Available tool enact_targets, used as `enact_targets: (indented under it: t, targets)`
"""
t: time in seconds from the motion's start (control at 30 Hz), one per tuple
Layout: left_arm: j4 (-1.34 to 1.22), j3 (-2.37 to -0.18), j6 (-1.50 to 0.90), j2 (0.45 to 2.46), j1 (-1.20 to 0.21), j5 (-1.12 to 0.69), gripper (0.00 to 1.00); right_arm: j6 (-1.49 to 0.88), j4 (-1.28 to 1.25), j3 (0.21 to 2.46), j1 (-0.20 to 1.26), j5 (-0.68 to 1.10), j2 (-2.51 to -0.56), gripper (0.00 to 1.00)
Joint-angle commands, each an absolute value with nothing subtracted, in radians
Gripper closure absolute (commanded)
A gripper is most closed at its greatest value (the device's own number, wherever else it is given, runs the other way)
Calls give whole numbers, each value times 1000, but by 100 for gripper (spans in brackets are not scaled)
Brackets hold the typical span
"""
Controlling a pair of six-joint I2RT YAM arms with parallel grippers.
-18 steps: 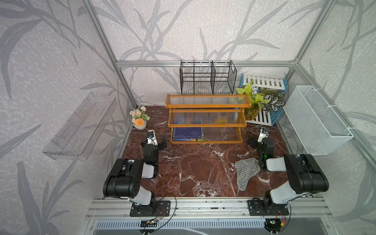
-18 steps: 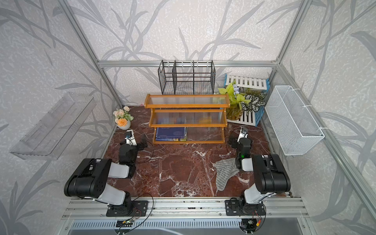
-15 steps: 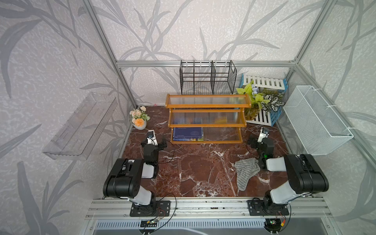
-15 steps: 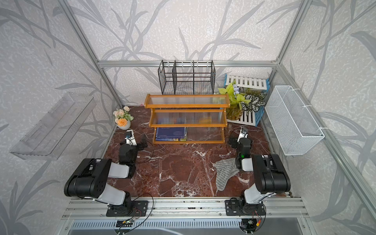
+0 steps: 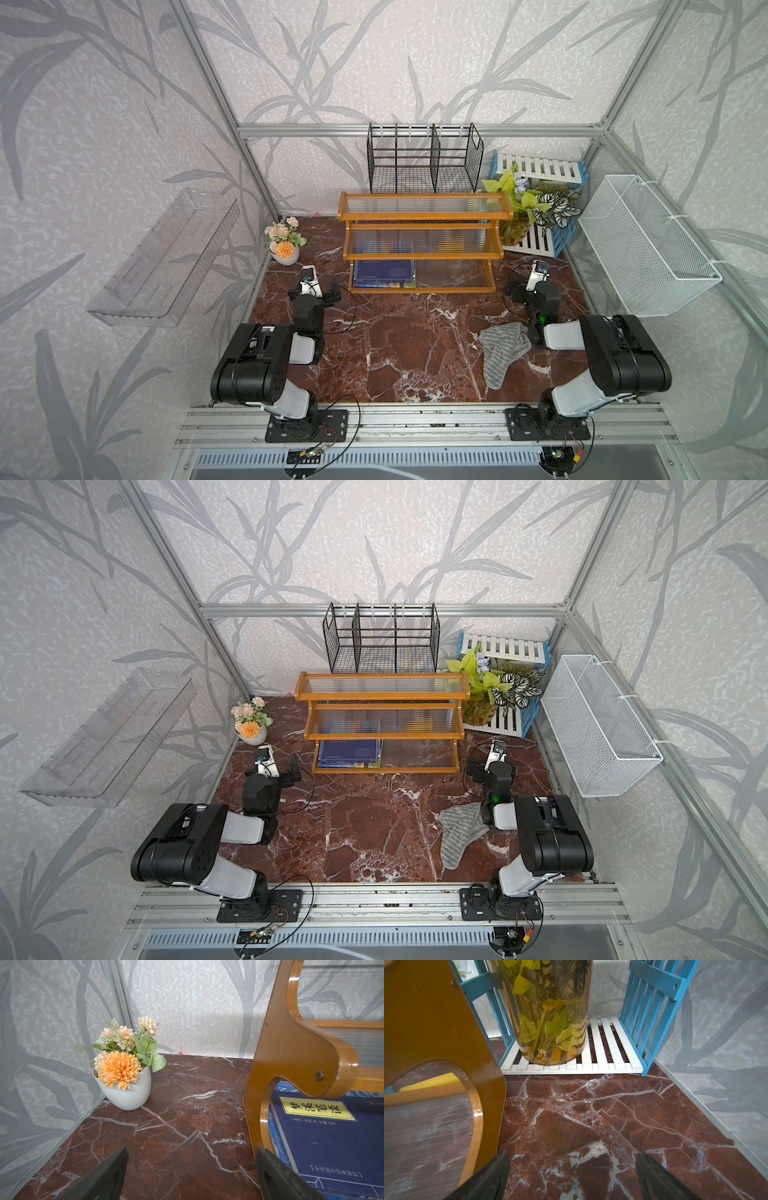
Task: Wipe the bookshelf clean with a cloth
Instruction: Pick up the cleaning item at the center of the board.
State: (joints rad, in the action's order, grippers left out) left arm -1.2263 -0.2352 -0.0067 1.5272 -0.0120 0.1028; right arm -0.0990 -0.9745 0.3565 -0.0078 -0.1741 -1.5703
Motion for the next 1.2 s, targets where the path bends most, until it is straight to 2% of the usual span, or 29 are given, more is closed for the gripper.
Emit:
enact_targets:
  t: [0.0,0.17,0.27,0.47,0.63,0.73,0.9,1.17]
  targets:
    - [-1226,-243,0,1520,-12,101,0,-90,-992,353,-8,-178,-1574,1]
    - [-1204,-248,-16,1506,-11,131,0,-97,-926,370,-10,-189,-1520,1]
    - [-1031,-312,-23,1450,-11,156,0,-95,-758,419,-10,-191,-1423,1]
    - [-741,-393,-96,1360,-12,221,0,-260,-91,646,-8,-148,-1263,1]
    - [-434,-473,-211,1272,-15,251,0,-480,240,693,-7,-54,-1182,1]
    - [-321,-489,-248,1214,-19,236,0,-564,380,689,24,-10,-1129,1]
    - [-207,-482,-351,1137,-43,191,0,-674,583,680,147,-49,-1055,1]
    - [-143,-413,-468,1042,-173,128,0,-831,656,552,279,-58,-886,2]
